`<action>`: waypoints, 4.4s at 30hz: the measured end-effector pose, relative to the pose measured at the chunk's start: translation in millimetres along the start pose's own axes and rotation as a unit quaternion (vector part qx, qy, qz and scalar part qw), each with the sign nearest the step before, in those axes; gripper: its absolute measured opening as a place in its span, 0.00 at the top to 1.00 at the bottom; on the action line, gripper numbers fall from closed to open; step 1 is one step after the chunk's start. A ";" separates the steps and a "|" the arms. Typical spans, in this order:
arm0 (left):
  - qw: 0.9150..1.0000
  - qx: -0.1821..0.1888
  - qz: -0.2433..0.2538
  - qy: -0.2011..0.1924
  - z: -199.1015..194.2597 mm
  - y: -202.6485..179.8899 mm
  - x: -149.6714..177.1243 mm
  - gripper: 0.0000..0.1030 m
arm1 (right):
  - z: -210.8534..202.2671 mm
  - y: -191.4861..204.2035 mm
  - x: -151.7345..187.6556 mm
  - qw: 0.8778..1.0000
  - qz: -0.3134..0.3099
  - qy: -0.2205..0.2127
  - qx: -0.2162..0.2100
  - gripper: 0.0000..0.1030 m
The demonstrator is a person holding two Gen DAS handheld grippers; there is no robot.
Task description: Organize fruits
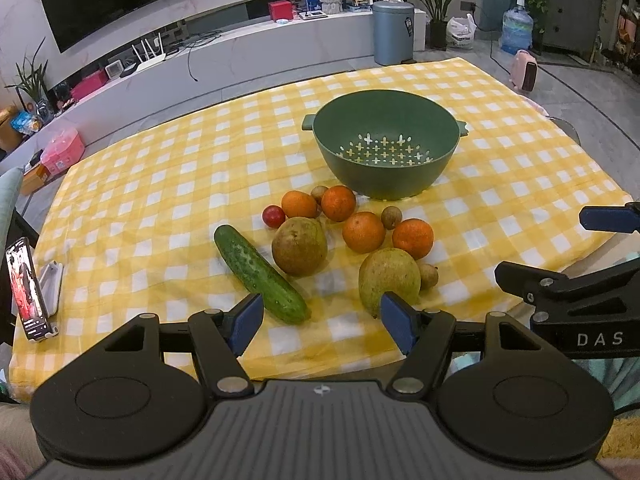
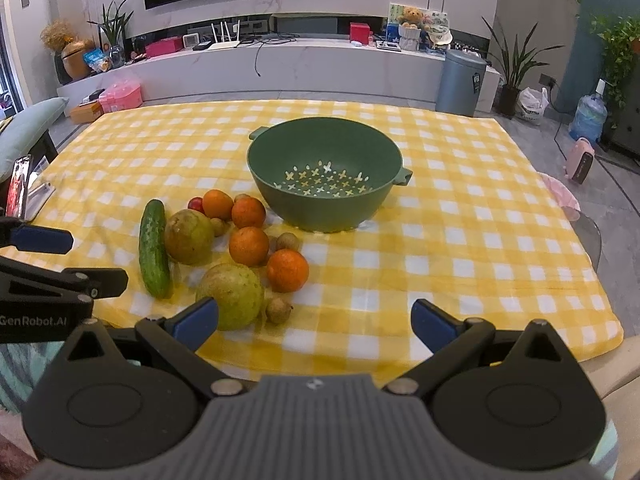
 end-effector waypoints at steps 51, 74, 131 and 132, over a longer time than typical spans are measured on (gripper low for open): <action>1.000 0.002 0.003 -0.010 -20.0 -9.1 -0.7 0.23 | -10.4 -4.5 8.0 1.000 0.013 0.007 -0.011 0.04; 0.995 0.069 0.067 -0.016 -21.3 40.5 -42.5 0.32 | 28.7 28.8 -9.8 0.995 0.062 0.008 -0.075 0.16; 0.988 0.087 0.109 0.073 157.3 25.3 -23.9 0.35 | 136.5 76.0 3.9 0.994 -0.023 0.049 -0.095 0.37; 0.988 0.085 0.100 0.075 157.0 27.0 -24.6 0.35 | 135.3 76.1 2.7 0.994 -0.025 0.045 -0.095 0.37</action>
Point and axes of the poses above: each gripper's, at about its wrist camera, not at the fingertips, and z roughly the way its jaws point, y to its left, x to its underside, the point moved 7 cm from there along z, roughly the way its jaws point
